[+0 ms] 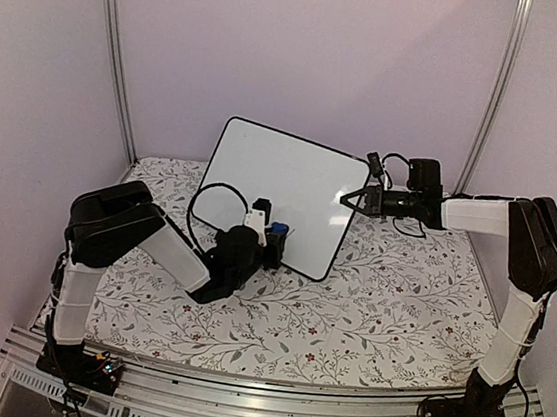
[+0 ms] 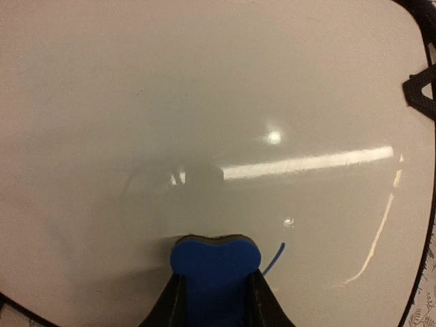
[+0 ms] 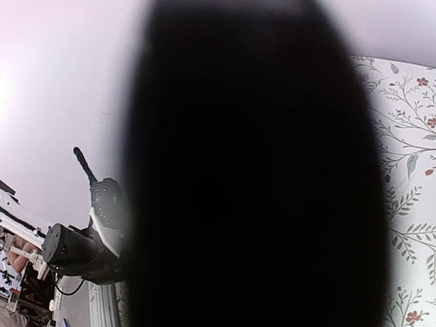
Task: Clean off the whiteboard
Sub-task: Erase the center of the whiteboard.
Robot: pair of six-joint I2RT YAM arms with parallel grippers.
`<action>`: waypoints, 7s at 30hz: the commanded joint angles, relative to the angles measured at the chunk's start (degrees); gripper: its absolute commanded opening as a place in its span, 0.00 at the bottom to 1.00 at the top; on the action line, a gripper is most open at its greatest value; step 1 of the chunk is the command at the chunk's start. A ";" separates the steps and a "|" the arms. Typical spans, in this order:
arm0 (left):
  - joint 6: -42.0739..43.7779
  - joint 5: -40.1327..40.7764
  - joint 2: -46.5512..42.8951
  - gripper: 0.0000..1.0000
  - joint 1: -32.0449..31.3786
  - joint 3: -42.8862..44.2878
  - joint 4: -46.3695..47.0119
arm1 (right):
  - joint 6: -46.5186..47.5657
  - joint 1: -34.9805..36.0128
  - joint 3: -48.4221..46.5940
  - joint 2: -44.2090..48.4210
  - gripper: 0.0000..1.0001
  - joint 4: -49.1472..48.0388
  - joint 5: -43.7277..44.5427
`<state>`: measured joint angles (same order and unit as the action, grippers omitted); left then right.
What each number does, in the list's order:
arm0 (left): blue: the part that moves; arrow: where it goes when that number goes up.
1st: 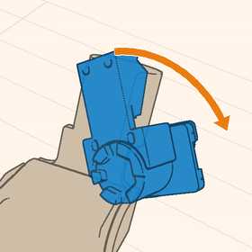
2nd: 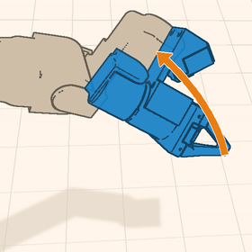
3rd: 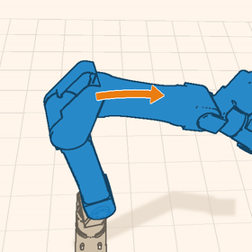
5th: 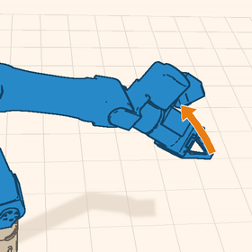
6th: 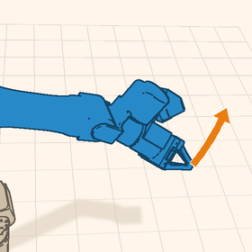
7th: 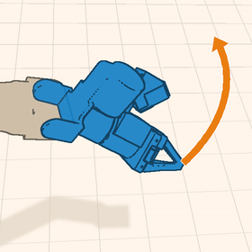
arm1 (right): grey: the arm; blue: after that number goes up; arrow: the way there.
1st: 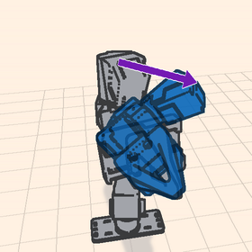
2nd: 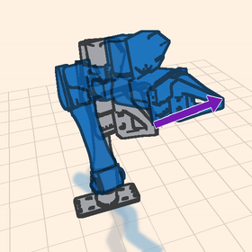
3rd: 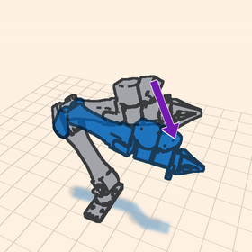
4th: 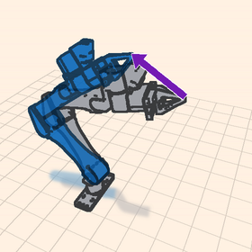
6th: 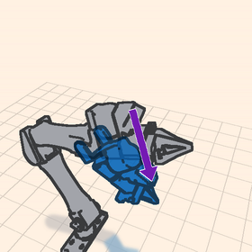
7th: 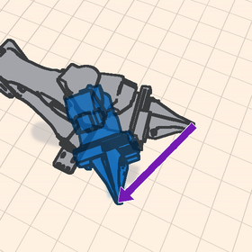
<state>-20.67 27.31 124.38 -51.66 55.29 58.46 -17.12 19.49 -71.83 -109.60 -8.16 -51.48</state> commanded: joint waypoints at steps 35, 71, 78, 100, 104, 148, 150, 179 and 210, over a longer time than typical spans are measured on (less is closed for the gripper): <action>-2.71 -4.10 2.34 0.00 2.61 8.73 -13.12 | 3.24 5.92 2.67 -3.58 0.01 16.10 -5.86; -1.20 -7.04 0.14 0.00 4.50 -2.99 -9.95 | 3.27 6.00 2.47 -4.13 0.02 16.20 -5.91; -1.23 -6.82 1.28 0.00 4.28 -0.87 -8.86 | 3.06 6.08 2.48 -3.95 0.02 16.37 -5.91; 5.74 -12.64 3.65 0.00 4.13 7.92 -1.54 | 3.54 6.09 2.04 -4.57 0.02 16.84 -6.00; 5.72 -12.99 3.47 0.00 4.36 6.59 -2.43 | 3.63 6.09 1.96 -4.57 0.02 17.03 -6.00; 2.90 -7.28 3.33 0.00 3.18 -1.94 -8.10 | 3.33 6.37 2.22 -5.05 0.02 16.57 -6.17; 3.22 -6.58 3.47 0.00 2.35 -1.73 -8.16 | 3.33 6.29 2.31 -4.94 0.02 16.66 -6.12; 1.55 -3.88 2.22 0.00 -1.55 -0.06 -14.80 | 3.64 6.35 2.38 -4.21 0.02 17.05 -5.82; 9.90 -13.96 -5.95 0.00 7.03 -1.11 -17.30 | 4.06 6.35 2.26 -4.21 0.02 17.40 -6.00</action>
<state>-15.38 21.26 117.64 -45.04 57.32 44.42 -17.45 20.25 -72.86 -110.87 -8.75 -51.18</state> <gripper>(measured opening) 0.237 0.043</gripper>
